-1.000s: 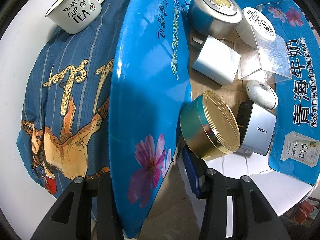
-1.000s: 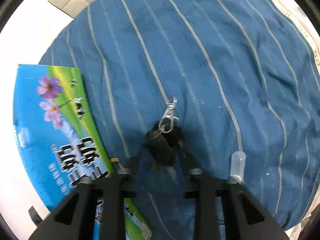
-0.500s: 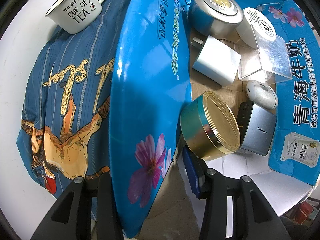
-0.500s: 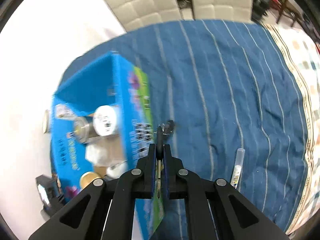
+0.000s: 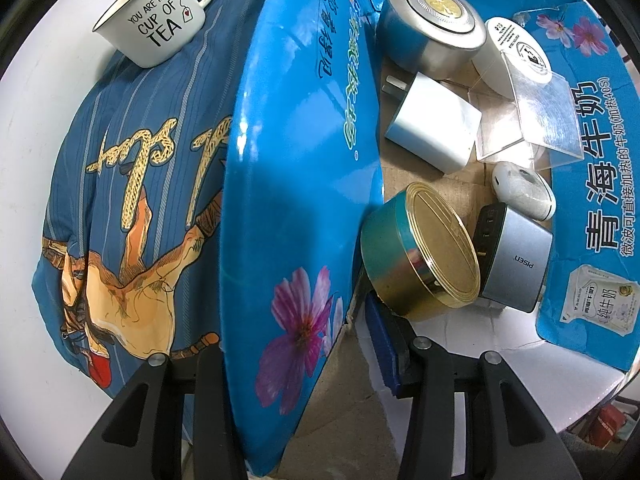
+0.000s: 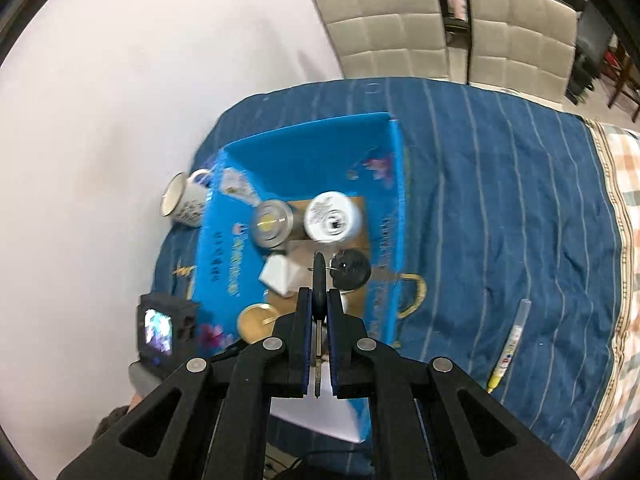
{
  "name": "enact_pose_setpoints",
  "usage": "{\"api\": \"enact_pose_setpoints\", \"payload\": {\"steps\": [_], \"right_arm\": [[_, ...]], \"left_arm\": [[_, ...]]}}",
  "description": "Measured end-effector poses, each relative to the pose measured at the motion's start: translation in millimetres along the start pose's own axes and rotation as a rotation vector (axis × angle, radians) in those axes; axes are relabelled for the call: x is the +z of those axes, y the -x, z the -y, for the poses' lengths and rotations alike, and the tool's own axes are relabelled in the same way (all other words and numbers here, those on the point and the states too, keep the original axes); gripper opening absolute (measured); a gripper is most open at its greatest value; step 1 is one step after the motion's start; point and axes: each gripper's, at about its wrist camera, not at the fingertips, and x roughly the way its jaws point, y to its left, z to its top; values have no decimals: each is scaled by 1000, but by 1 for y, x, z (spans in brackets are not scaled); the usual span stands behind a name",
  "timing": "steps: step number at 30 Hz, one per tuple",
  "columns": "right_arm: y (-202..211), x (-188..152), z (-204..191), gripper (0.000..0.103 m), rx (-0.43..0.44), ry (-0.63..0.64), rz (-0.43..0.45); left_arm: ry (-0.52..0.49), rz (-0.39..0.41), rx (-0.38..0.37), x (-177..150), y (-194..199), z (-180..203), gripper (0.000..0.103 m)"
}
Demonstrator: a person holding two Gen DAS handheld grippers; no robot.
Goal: Organize rigid objects
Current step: 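Carry the car key into the box beside the power bank and release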
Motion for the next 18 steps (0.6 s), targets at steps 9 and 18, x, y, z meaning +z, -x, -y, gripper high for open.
{"api": "enact_pose_setpoints", "payload": {"steps": [9, 18], "right_arm": [[-32, -22, -7, 8, 46, 5, -118], [-108, -54, 11, 8, -66, 6, -296]], "left_arm": [[7, 1, -1, -1, 1, -2, 42], [16, 3, -7, -3, 1, -5, 42]]}}
